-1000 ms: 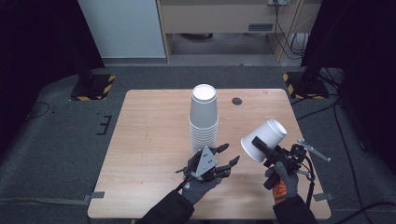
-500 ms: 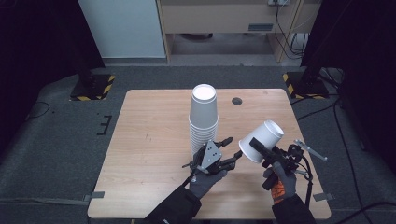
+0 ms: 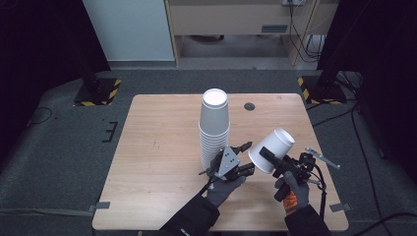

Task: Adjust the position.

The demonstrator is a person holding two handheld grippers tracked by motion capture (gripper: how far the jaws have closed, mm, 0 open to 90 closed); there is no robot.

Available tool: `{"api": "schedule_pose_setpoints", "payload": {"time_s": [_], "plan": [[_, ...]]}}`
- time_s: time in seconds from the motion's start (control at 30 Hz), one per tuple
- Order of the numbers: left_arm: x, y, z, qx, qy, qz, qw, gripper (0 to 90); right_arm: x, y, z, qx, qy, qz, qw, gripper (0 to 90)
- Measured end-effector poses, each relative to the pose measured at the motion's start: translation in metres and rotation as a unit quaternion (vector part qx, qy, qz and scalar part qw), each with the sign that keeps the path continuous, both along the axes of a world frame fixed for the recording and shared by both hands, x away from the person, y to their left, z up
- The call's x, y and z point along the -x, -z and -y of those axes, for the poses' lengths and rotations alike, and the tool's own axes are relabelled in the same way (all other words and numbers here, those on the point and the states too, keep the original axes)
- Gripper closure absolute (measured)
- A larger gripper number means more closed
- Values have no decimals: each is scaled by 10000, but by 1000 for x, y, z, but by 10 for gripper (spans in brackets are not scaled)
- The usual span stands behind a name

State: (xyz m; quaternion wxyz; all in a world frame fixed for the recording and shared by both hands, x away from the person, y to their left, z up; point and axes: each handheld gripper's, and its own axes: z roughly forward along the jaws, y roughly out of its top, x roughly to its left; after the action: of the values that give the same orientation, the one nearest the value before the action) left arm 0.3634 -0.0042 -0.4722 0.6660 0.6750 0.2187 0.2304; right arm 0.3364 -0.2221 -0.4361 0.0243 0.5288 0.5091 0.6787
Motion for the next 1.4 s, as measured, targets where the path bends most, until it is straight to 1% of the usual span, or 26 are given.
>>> {"api": "schedule_pose_setpoints", "payload": {"time_s": [0.07,0.13,0.2,0.27,0.33,0.37,0.4,0.43,0.5,0.57,0.6,0.67,0.83,0.9,1.1,1.13,1.23,1.3,1.4], "plan": [[0,-1,1,-16,-14,21,10000,466,0,0,0,10,-9,-12,10000,150],[-2,-2,1,15,-61,31,10000,478,0,0,-1,21,-18,-25,10000,150],[-2,-2,2,-18,-69,57,10000,494,0,1,-1,3,-22,-5,10000,150],[-3,-1,3,-80,-94,112,9999,515,0,2,-3,10,-48,-37,10000,150],[-3,-1,4,-91,-115,126,9998,524,0,3,-4,0,-57,-57,10000,150],[-3,0,4,-58,-122,124,9998,550,-1,4,-5,-28,-100,-93,9999,149],[-3,0,4,-38,-133,118,9998,563,-1,4,-6,-38,-111,-78,9999,149],[-3,0,4,-43,-126,123,9998,579,0,4,-7,-28,-116,-102,9999,149],[-3,0,4,-55,-131,130,9998,614,-1,5,-7,-14,-133,-78,9999,148],[-3,-1,3,-3,-170,148,9997,651,0,4,-8,-16,-164,-148,9998,148],[-3,-1,3,4,-173,163,9997,684,-1,5,-8,-28,-173,-132,9998,147],[-3,-2,2,27,-163,162,9997,721,-1,5,-9,-13,-172,-116,9998,147],[-2,-1,1,-40,-89,169,9998,772,-1,6,-8,-66,-158,-166,9997,146],[-1,1,1,-74,-46,176,9998,794,-2,8,-6,-135,-179,-220,9995,144],[0,2,-2,-87,-17,132,9999,810,-4,9,-5,-191,-249,-272,9991,139],[0,1,-4,-120,-16,109,9999,815,-5,10,-5,-188,-268,-256,9991,138],[0,1,-6,-133,-22,89,9999,831,-5,10,-4,-181,-244,-257,9992,137],[0,1,-8,-153,-9,41,9999,839,-6,10,0,-189,-197,-240,9993,132],[1,0,-9,-190,-5,8,9998,844,-7,11,0,-212,-221,-267,9992,126]]}}
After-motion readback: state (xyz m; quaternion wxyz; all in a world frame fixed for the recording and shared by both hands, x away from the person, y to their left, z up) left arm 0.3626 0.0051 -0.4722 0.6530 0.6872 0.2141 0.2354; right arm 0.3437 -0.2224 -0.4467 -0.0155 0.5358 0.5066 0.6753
